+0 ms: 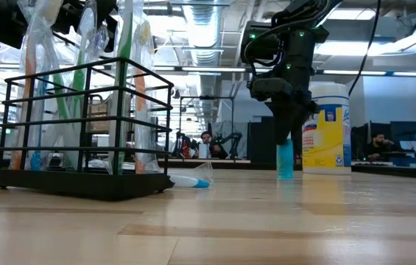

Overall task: Pick & Place toothbrushing station
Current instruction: Put the mouthwash into the mesh organizer

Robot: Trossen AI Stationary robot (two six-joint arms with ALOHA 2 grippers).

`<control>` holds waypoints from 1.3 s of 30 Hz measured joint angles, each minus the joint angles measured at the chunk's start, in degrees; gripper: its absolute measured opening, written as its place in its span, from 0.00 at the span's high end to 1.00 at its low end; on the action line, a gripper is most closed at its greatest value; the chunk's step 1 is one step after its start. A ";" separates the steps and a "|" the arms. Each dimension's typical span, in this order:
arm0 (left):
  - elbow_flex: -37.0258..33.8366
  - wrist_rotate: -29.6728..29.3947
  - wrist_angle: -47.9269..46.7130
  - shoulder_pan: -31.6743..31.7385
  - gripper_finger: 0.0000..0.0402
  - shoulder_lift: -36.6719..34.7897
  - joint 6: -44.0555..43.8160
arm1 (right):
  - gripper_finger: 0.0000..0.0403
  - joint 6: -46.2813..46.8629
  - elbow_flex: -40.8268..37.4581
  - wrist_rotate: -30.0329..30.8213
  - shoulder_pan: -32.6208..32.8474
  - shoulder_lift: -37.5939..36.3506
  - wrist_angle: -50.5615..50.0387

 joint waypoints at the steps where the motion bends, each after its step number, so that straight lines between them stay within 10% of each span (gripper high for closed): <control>1: 0.00 0.00 0.02 0.00 0.64 0.00 0.00 | 0.79 -0.01 0.00 -0.04 -0.06 0.00 -0.03; 22: 0.00 -0.39 0.95 0.04 0.47 0.02 -1.05 | 0.79 -5.02 20.41 -0.39 2.83 0.00 -14.18; 39: 0.00 -13.24 3.26 0.04 0.43 -3.71 1.61 | 0.79 -6.69 36.09 -1.68 11.78 0.00 -17.06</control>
